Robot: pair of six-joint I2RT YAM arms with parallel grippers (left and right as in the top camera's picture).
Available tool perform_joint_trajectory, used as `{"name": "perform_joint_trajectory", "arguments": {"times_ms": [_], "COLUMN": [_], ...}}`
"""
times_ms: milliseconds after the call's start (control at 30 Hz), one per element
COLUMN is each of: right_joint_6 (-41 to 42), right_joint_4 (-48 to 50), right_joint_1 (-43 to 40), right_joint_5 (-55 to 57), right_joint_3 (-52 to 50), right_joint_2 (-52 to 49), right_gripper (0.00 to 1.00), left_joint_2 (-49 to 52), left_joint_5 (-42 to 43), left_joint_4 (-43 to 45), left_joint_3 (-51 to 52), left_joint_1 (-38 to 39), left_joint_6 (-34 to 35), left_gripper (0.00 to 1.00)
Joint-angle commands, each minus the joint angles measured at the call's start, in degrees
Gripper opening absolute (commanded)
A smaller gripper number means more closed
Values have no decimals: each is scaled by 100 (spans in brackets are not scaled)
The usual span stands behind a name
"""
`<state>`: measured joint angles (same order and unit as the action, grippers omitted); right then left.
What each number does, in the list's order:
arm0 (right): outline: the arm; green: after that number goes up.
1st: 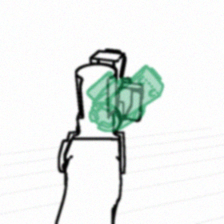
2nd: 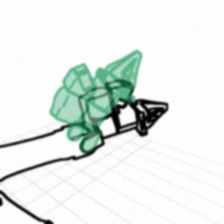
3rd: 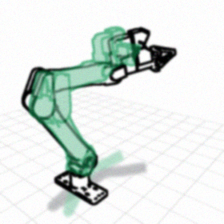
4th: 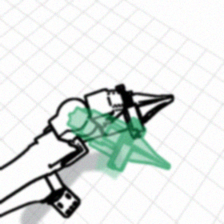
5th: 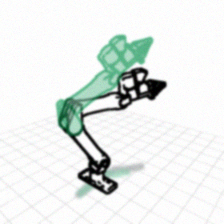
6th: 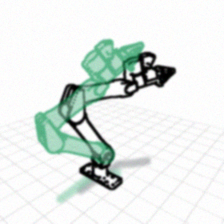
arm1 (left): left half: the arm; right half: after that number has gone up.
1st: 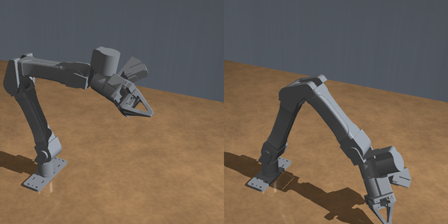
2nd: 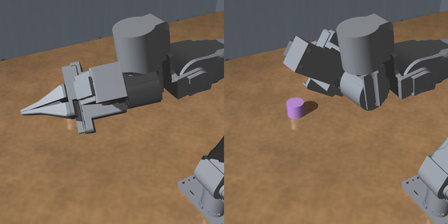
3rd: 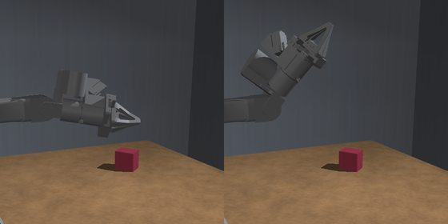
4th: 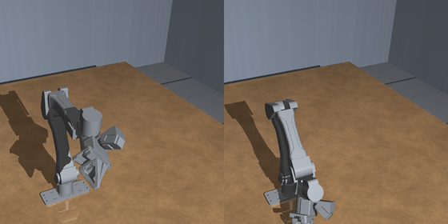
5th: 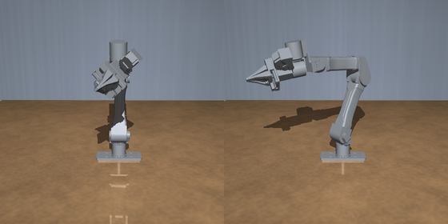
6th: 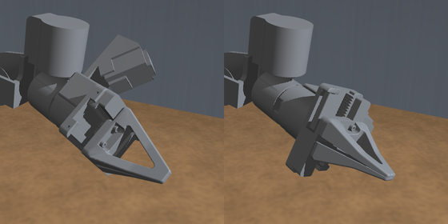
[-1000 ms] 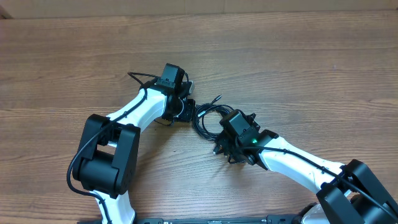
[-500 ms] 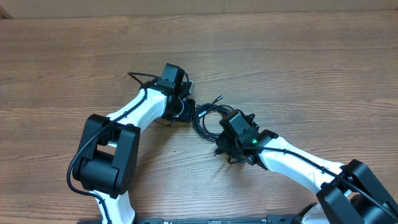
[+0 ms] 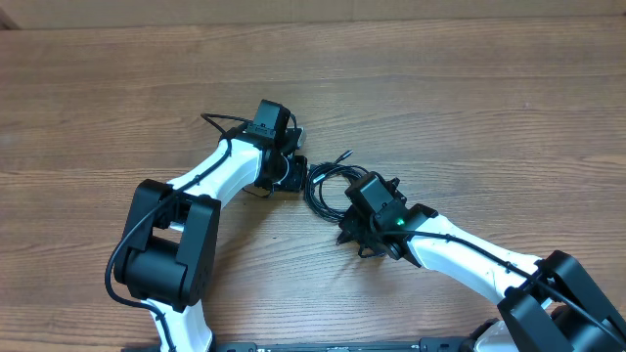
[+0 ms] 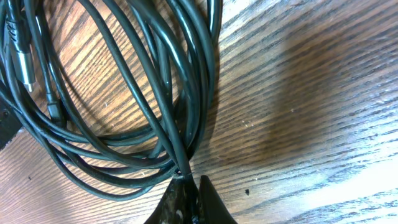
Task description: Untangle cables
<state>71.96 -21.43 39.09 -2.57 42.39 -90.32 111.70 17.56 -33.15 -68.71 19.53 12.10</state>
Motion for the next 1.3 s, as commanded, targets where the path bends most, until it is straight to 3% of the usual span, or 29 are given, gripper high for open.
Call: {"name": "perform_joint_trajectory", "arguments": {"times_ms": [0, 267, 433, 600, 767, 1000, 1267], "right_joint_6": [-116, -933, -1014, -1102, -1410, -1722, -1714], "right_joint_4": [37, 404, 420, 426, 520, 706, 726], "right_joint_1": [20, 20, 20, 15, 15, -24, -28], "right_joint_5": [-13, -490, -507, -527, -774, -966, -890], "right_joint_3": [-17, -17, -17, -17, -17, -15, -15], "right_joint_2": [-13, -13, -13, -13, -13, -13, -13], "right_gripper": [4, 4, 4, 13, 15, 33, 33], "left_joint_2": [70, 70, 70, 70, 70, 70, 70], "left_joint_5": [4, 4, 4, 4, 2, 2, 2], "left_joint_4": [17, 17, 17, 17, 4, -4, -4], "left_joint_3": [4, 4, 4, 4, 4, 4, 4], "left_joint_1": [74, 74, 74, 74, 74, 74, 74], "left_joint_6": [103, 103, 103, 103, 101, 98, 98], "left_gripper": [22, 22, 22, 22, 20, 20, 20]}}
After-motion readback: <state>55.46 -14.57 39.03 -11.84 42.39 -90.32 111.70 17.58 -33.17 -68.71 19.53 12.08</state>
